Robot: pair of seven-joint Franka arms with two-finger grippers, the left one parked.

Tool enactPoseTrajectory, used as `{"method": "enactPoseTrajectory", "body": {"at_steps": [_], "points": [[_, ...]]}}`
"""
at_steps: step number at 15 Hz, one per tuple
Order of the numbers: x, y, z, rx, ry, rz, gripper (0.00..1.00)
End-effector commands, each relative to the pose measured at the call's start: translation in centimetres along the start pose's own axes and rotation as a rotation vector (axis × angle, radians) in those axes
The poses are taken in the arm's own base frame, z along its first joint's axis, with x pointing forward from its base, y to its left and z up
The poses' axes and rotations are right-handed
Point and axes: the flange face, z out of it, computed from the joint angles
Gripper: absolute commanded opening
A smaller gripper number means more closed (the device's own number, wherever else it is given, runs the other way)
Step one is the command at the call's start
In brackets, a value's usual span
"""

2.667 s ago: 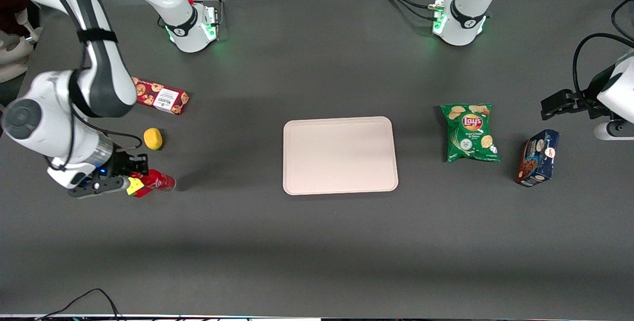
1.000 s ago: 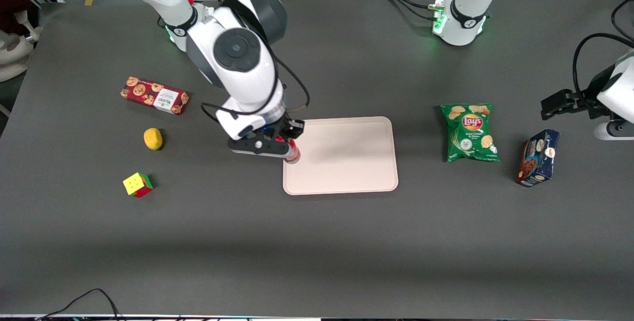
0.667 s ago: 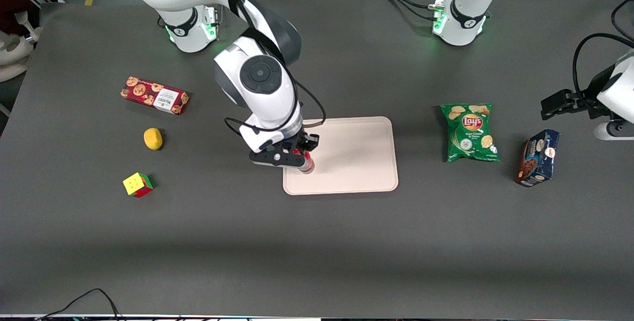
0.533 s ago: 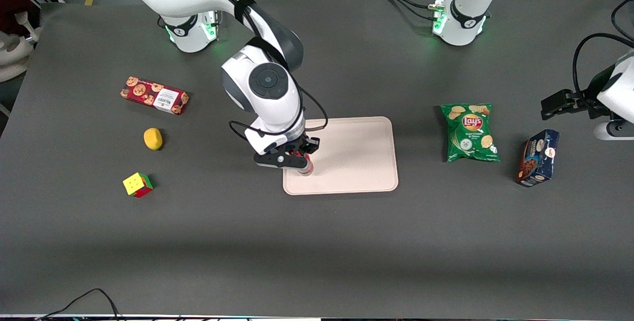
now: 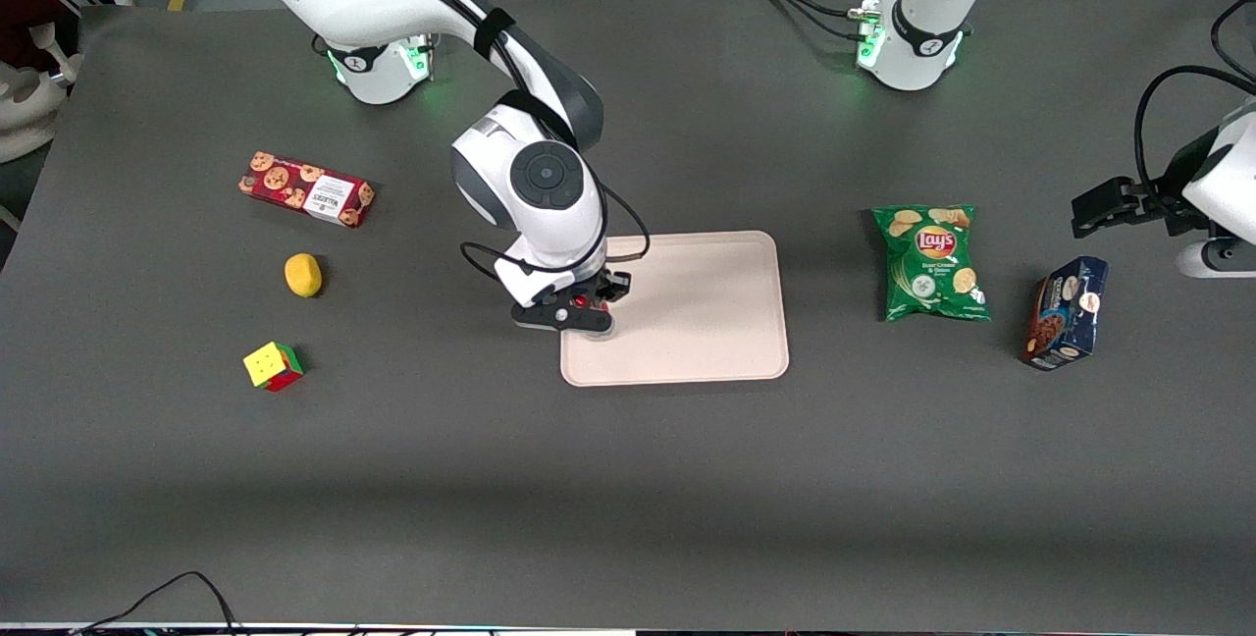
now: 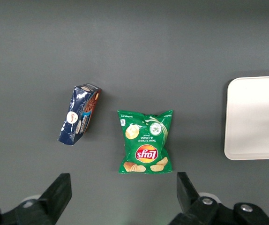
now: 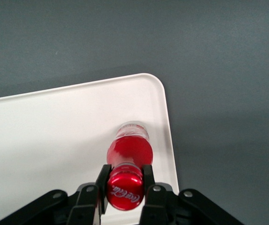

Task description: Place coke bottle on tray

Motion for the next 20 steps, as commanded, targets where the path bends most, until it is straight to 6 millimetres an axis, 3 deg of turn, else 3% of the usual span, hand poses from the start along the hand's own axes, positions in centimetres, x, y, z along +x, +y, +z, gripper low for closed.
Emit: {"method": "enactPoseTrajectory", "body": {"at_steps": [1,3,6,8,9,12,15,17,20], "points": [[-0.2,-0.3,0.1,-0.002,0.021,0.015,0.15],[-0.1,-0.2,0.2,-0.002,0.021,0.018,0.19],[-0.1,-0.4,0.9,0.001,0.020,0.015,0.35],[0.1,-0.4,0.8,0.013,0.026,0.019,0.88],[0.1,-0.5,0.8,0.014,0.027,0.019,1.00],[0.9,0.1,-0.6,0.035,0.034,0.072,1.00],[4.2,4.4,-7.7,0.133,0.050,0.160,1.00],[6.6,9.3,-12.0,0.130,0.077,0.102,1.00],[9.6,17.4,-16.0,0.114,0.057,0.025,1.00]]}}
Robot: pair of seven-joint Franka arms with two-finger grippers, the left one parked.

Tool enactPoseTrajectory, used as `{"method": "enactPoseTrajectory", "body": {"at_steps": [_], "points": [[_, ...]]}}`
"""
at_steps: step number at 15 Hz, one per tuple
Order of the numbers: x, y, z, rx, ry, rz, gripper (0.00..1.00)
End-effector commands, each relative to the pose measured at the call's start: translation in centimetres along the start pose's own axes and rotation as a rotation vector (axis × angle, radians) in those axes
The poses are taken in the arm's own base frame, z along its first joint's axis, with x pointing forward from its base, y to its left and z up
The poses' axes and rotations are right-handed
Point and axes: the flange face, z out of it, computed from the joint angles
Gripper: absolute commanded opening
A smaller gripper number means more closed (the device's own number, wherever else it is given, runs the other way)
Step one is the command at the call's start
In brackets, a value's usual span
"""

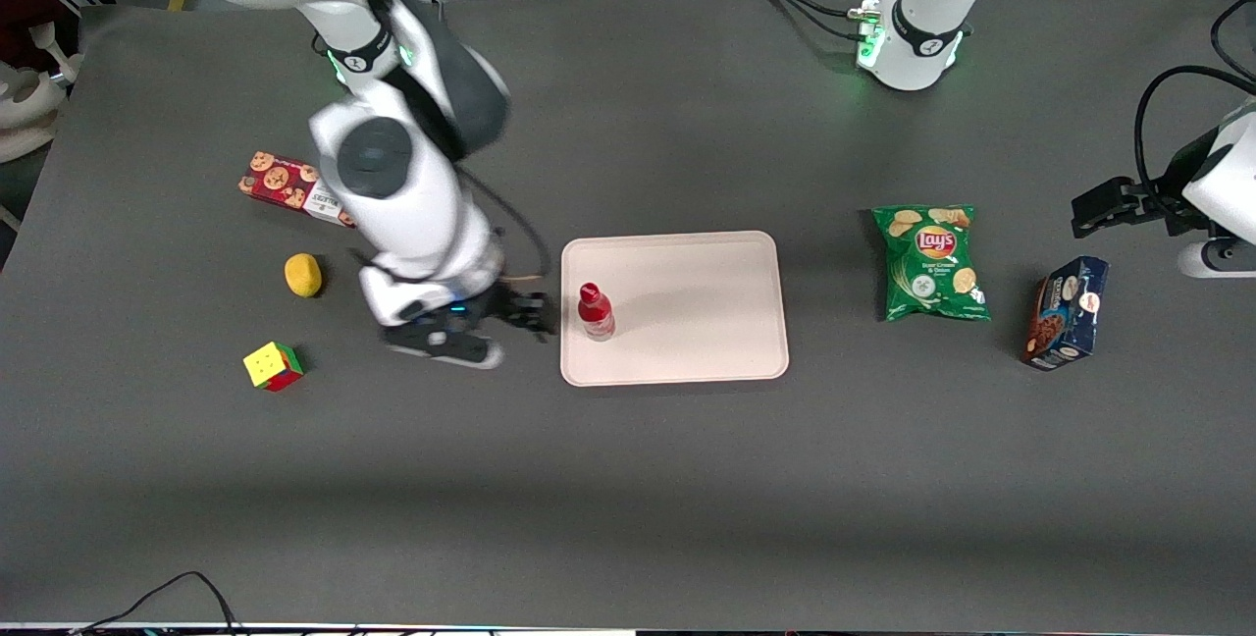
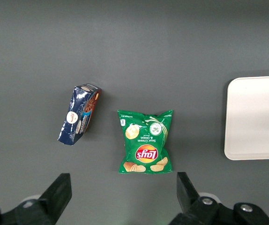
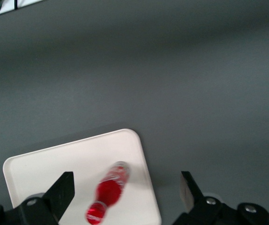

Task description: Place coke bottle on tray

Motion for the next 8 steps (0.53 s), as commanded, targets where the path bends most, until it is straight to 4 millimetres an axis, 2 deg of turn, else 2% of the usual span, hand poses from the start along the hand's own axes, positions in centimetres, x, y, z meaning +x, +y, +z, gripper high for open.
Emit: {"method": "enactPoseTrajectory", "body": {"at_steps": [1,3,6,8], "points": [[3.2,8.6,-5.2,-0.007,-0.034,-0.083,1.00],[4.1,13.9,-6.6,-0.017,-0.043,-0.146,1.00],[5.5,23.4,-8.5,-0.007,-0.044,-0.193,1.00],[6.6,28.4,-9.4,-0.022,-0.036,-0.227,1.00]]}}
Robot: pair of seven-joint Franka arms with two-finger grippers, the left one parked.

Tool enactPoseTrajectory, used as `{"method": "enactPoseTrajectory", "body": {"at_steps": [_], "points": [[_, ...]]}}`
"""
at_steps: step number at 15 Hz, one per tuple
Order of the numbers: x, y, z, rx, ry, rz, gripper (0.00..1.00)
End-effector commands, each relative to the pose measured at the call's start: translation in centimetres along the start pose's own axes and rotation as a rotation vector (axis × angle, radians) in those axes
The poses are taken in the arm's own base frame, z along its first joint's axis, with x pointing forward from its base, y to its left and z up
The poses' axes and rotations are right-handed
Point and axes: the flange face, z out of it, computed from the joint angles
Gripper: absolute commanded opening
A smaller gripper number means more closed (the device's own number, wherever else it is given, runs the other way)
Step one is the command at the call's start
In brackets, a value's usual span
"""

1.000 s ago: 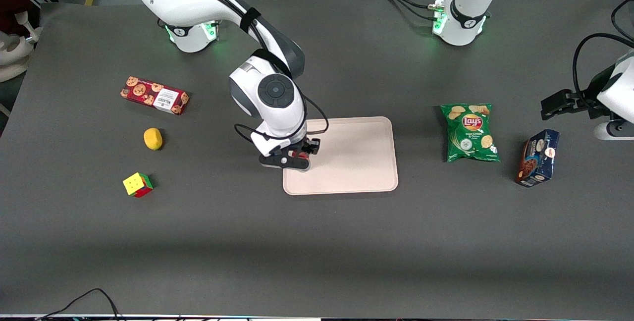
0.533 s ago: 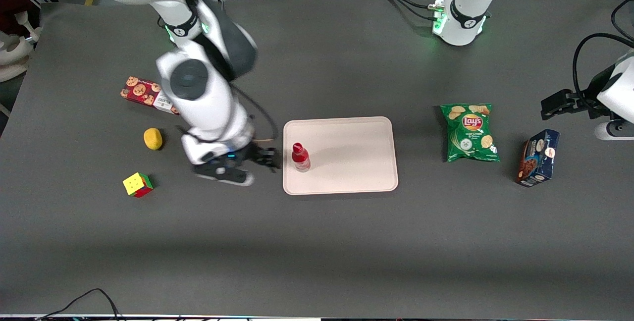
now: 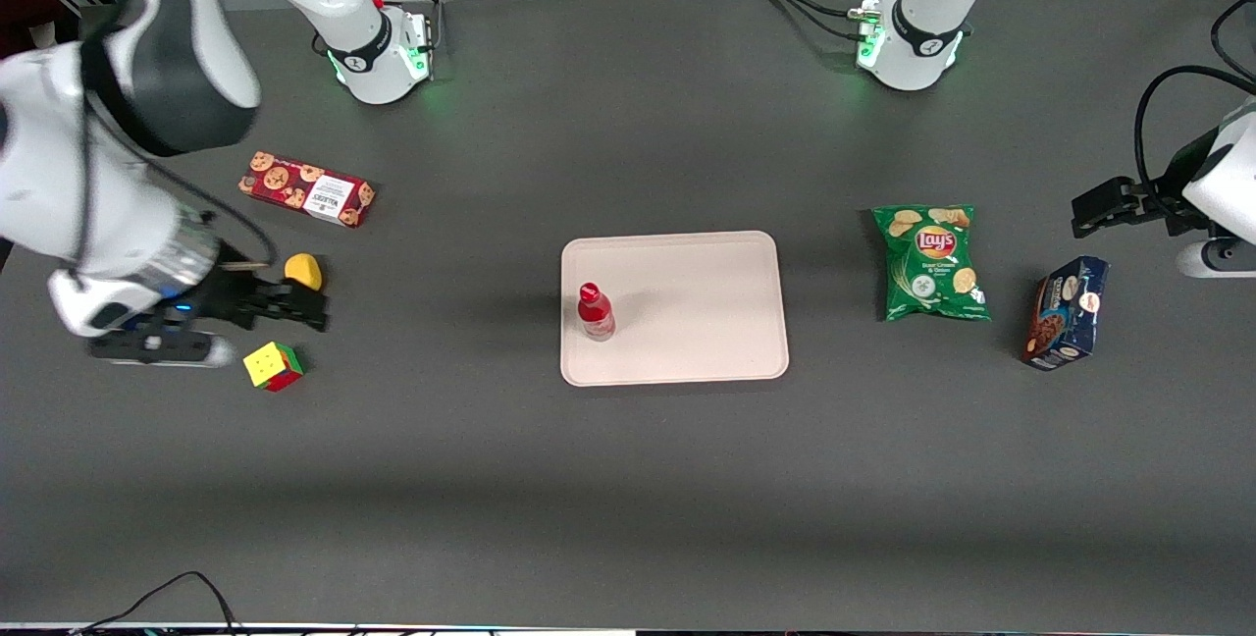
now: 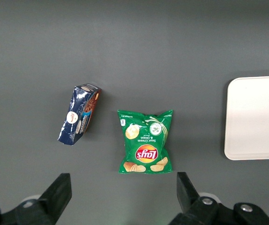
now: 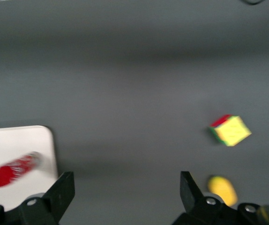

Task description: Place coke bottle on tray

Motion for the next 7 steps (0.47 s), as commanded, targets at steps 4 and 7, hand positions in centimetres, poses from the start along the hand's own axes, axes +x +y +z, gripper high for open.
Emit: {"method": "enactPoseTrajectory", "body": {"at_steps": [4,7], "points": [[-2.0,10.1,-1.8,-0.022,-0.039,-0.105,1.00],[-1.5,10.6,-2.1,-0.033,-0.031,-0.104,1.00]]}}
